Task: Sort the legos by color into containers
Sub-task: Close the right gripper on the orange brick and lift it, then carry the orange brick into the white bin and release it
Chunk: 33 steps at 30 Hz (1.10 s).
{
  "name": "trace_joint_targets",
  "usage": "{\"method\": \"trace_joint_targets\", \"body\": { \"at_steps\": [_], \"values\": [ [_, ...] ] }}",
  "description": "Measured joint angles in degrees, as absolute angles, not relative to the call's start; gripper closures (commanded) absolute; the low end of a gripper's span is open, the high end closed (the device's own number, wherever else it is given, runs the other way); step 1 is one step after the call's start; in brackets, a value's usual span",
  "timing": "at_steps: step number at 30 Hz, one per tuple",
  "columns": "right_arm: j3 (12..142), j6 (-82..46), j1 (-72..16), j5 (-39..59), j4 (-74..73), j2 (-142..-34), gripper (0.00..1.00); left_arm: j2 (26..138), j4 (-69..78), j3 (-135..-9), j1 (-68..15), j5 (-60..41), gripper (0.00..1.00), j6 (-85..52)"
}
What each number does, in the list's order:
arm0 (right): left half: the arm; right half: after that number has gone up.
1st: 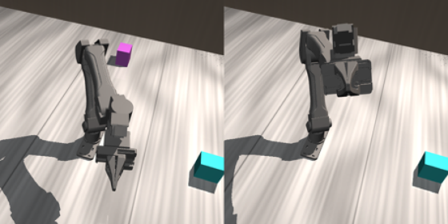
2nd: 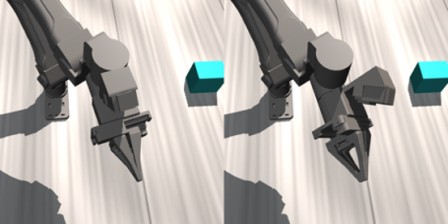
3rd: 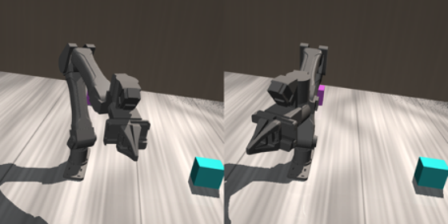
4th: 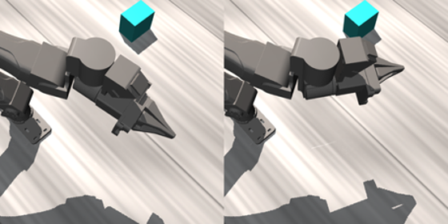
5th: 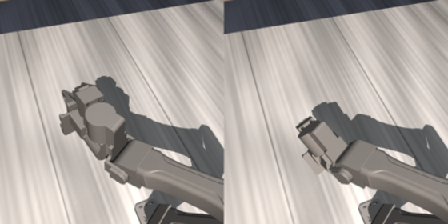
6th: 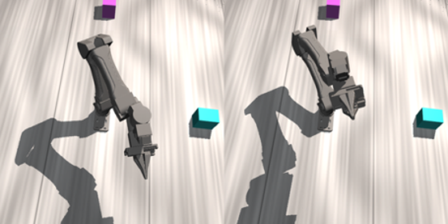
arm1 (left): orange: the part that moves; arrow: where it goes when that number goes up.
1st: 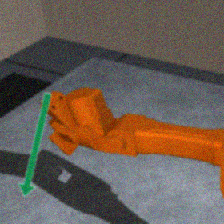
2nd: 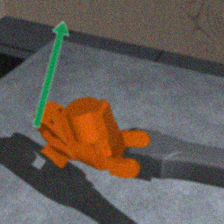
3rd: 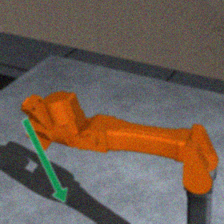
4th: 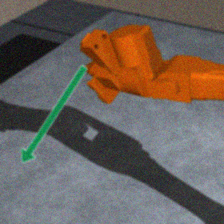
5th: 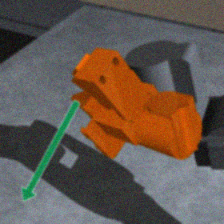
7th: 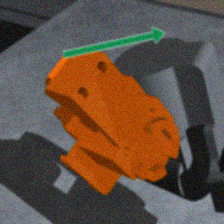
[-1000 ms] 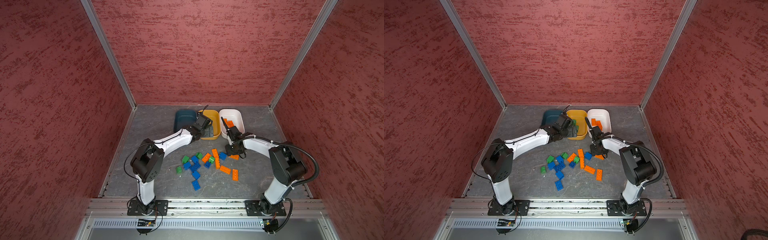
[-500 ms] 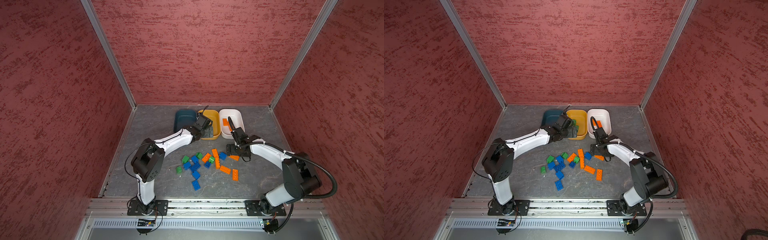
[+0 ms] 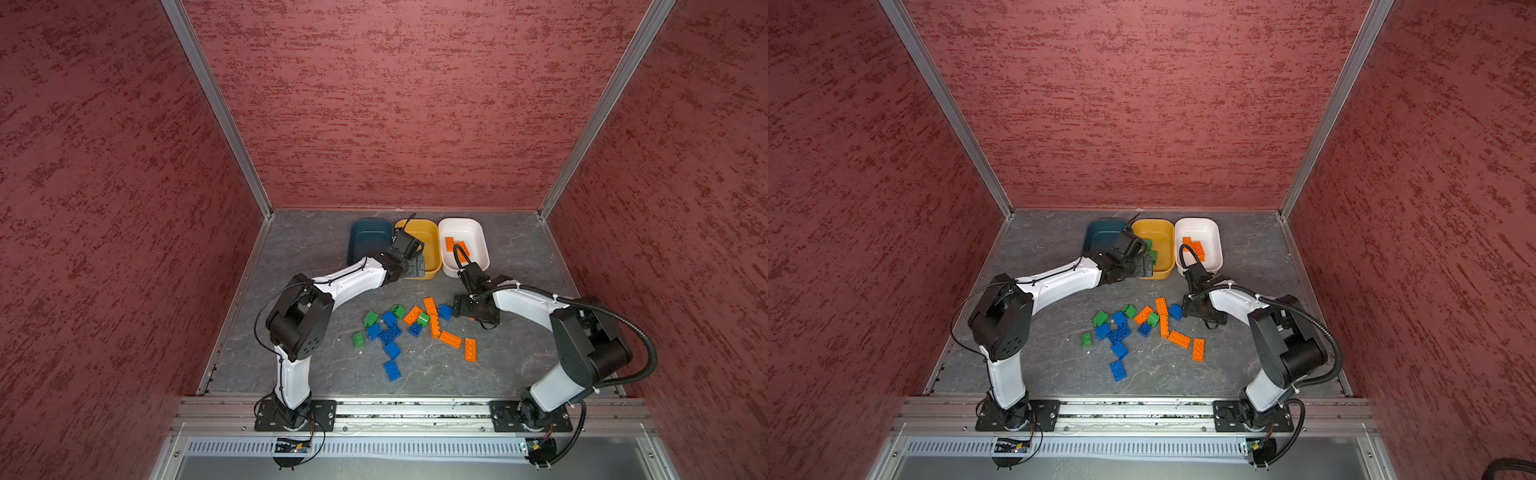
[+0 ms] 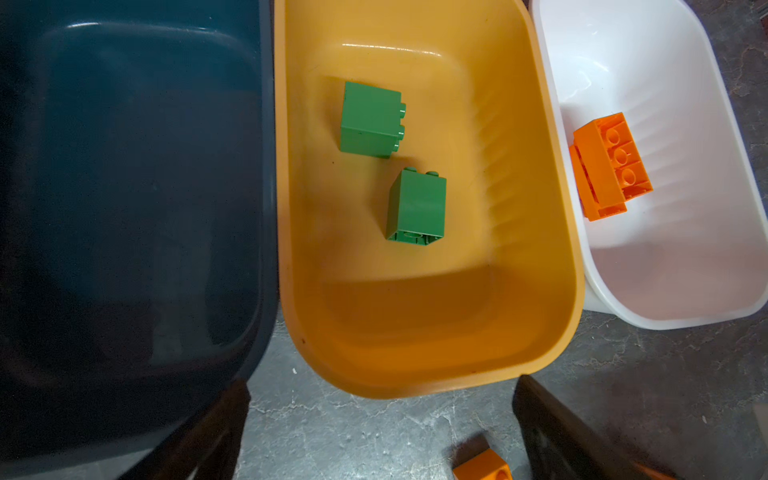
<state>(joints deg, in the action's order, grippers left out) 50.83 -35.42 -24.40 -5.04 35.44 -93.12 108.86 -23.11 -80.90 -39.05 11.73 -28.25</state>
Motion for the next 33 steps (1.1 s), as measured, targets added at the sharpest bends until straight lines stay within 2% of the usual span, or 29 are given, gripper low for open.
{"method": "trace_joint_targets", "body": {
  "at_steps": [3, 9, 21, 24, 29, 33],
  "values": [
    [50.8, -37.6, -24.4, -5.8, 34.2, -93.1, 0.06, 108.9, -23.1, -80.9, -39.0, 11.5, 0.01, -28.3],
    [50.4, -41.0, -24.5, -7.2, 32.3, -93.3, 0.16, 109.0, -23.1, -80.9, -38.7, 10.7, 0.0, -28.3],
    [50.1, -42.2, -25.7, -8.5, 32.8, -93.3, 0.2, 109.7, -22.9, -80.9, -37.3, 9.0, 0.0, -28.3],
    [50.1, -42.2, -26.2, -8.5, 33.4, -93.2, 0.25, 109.7, -22.6, -80.9, -36.9, 8.9, 0.01, -28.3],
    [50.2, -42.4, -26.6, -8.6, 34.1, -93.2, 0.41, 109.7, -22.1, -80.7, -36.7, 8.7, 0.01, -28.3],
    [50.2, -41.9, -26.8, -9.1, 34.6, -92.9, 0.46, 109.7, -22.0, -80.6, -36.6, 8.6, 0.01, -28.3]
  ]
}}
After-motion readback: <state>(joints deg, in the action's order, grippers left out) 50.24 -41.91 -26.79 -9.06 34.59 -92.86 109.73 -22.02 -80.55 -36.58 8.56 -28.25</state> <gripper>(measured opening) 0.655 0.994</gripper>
